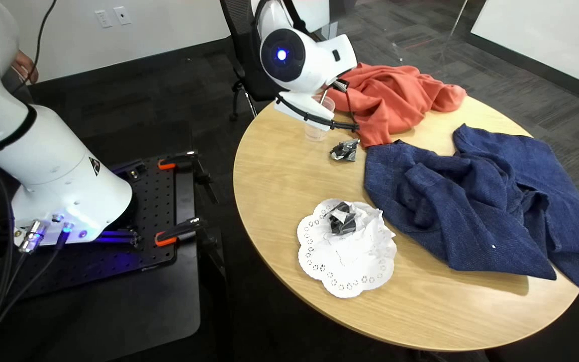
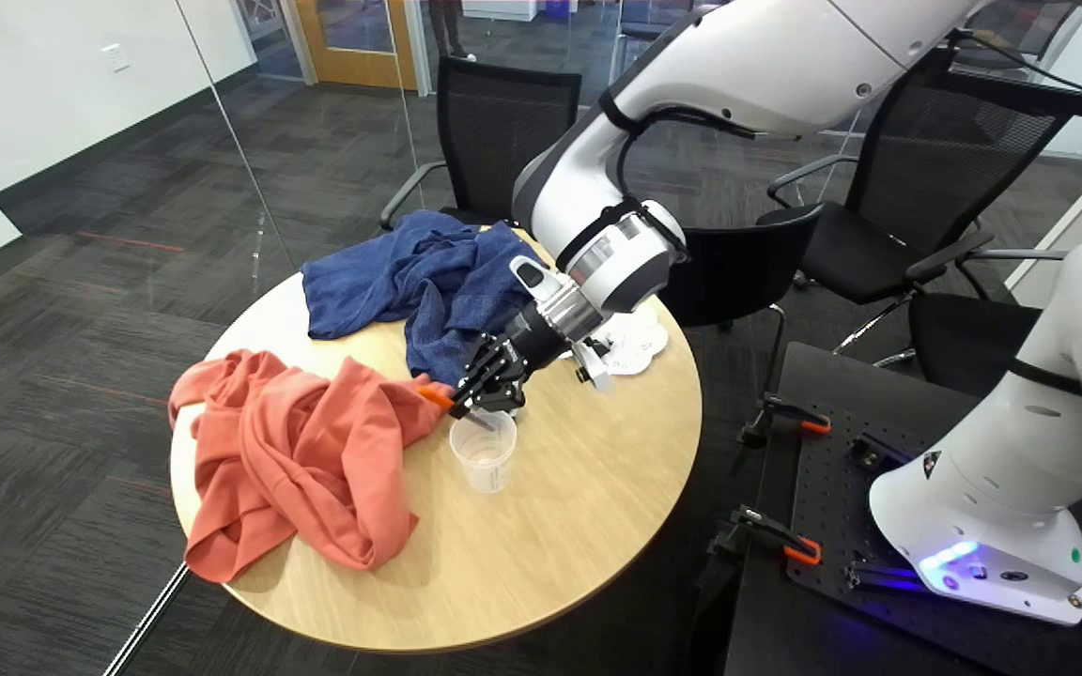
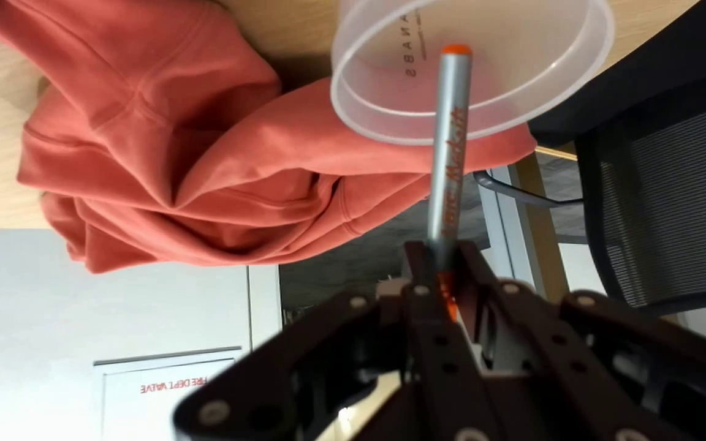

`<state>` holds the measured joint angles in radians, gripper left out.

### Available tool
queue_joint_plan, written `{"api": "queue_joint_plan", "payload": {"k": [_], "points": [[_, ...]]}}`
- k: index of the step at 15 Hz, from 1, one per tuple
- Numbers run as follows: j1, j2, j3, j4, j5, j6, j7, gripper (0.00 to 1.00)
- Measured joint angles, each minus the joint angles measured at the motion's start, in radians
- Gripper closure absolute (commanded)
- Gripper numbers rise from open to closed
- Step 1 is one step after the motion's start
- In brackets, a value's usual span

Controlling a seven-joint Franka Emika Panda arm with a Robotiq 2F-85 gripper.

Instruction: Put the orange pen inside the cup

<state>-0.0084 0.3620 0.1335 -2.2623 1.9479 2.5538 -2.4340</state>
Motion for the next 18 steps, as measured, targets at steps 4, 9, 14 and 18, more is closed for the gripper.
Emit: {"api": "queue_joint_plan", "payload": {"k": [4,9,14,18], "points": [[0.054,0.025,-0.066,0.000,0.003,-0.032,0.001,0.96],[0.085,0.050,-0.094,0.001,0.014,-0.039,0.002,0.96],[0.098,0.072,-0.107,0.001,0.023,-0.041,0.005,0.53],[0.100,0.076,-0.107,0.001,0.040,-0.041,0.005,0.22]]}}
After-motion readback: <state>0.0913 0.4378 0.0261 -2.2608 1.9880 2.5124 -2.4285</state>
